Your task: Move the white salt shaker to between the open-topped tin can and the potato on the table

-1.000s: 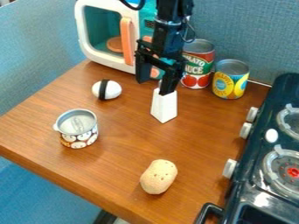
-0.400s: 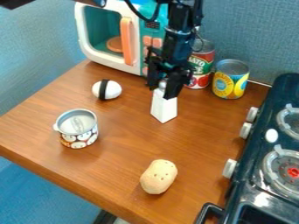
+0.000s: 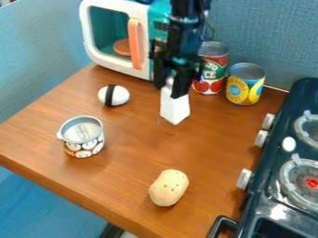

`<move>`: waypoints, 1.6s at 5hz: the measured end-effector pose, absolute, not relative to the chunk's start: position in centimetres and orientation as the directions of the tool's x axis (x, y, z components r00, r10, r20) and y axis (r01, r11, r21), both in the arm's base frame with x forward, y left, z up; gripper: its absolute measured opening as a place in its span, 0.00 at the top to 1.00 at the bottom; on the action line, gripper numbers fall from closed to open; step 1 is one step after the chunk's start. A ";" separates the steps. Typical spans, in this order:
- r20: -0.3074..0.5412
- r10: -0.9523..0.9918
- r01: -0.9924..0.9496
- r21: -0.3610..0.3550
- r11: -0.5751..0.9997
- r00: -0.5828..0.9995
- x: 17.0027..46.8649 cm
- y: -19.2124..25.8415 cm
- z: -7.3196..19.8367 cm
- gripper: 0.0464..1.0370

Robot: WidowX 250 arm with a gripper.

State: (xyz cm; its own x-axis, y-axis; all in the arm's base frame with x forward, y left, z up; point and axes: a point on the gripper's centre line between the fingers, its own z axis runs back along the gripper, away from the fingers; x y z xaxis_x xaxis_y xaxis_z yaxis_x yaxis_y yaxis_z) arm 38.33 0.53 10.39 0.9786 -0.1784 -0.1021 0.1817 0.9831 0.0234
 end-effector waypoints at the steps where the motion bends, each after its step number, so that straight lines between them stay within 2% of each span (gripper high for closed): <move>1: 0.017 -0.151 0.151 0.027 0.988 0.988 36.3 1.0 13.9 0.46; 2: 0.045 -0.082 0.081 0.029 0.996 0.996 32.9 1.4 16.8 0.46; 3: -0.111 -0.053 0.058 0.041 0.997 0.992 29.6 1.7 15.5 0.46; 4: -0.249 -0.032 0.050 0.066 0.997 0.968 27.2 2.2 13.0 0.46; 5: -0.358 -0.004 0.043 0.100 0.994 0.934 26.7 2.7 9.4 0.46; 6: -0.351 -0.064 0.104 0.095 0.990 0.934 27.2 2.5 6.5 0.46; 7: -0.286 -0.118 0.148 0.086 0.985 0.951 28.5 1.5 6.1 0.46; 8: -0.268 -0.135 0.163 0.083 0.983 0.954 29.0 0.9 6.1 0.46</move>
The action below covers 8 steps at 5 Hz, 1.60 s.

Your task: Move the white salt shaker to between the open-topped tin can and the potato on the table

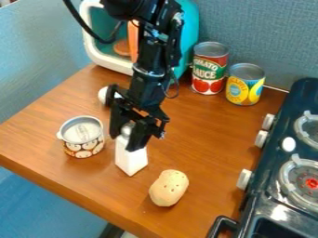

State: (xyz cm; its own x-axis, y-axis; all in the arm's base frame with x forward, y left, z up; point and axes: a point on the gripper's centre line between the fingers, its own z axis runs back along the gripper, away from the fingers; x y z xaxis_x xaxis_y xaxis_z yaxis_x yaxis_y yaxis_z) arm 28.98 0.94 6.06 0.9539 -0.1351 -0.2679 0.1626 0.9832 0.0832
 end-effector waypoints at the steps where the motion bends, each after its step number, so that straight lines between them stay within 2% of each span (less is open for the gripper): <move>1: -0.265 -0.115 0.143 0.087 0.986 0.957 29.0 0.9 6.1 0.39; 2: -0.318 -0.039 0.078 0.110 0.991 0.947 28.2 0.7 5.6 0.09; 3: -0.306 0.046 -0.010 0.120 0.993 0.951 28.3 0.8 7.3 0.03; 4: -0.193 0.129 -0.114 0.088 0.990 0.973 29.5 2.2 11.3 0.03; 5: -0.134 0.162 -0.158 0.043 0.987 0.978 30.6 3.0 13.0 0.03; 6: -0.100 0.173 -0.168 0.058 0.984 0.980 33.9 4.0 13.2 0.04; 7: -0.064 0.144 -0.140 0.067 0.988 0.988 35.9 5.4 11.7 0.04; 8: -0.027 0.096 -0.093 0.095 0.991 0.995 36.6 6.8 11.2 0.04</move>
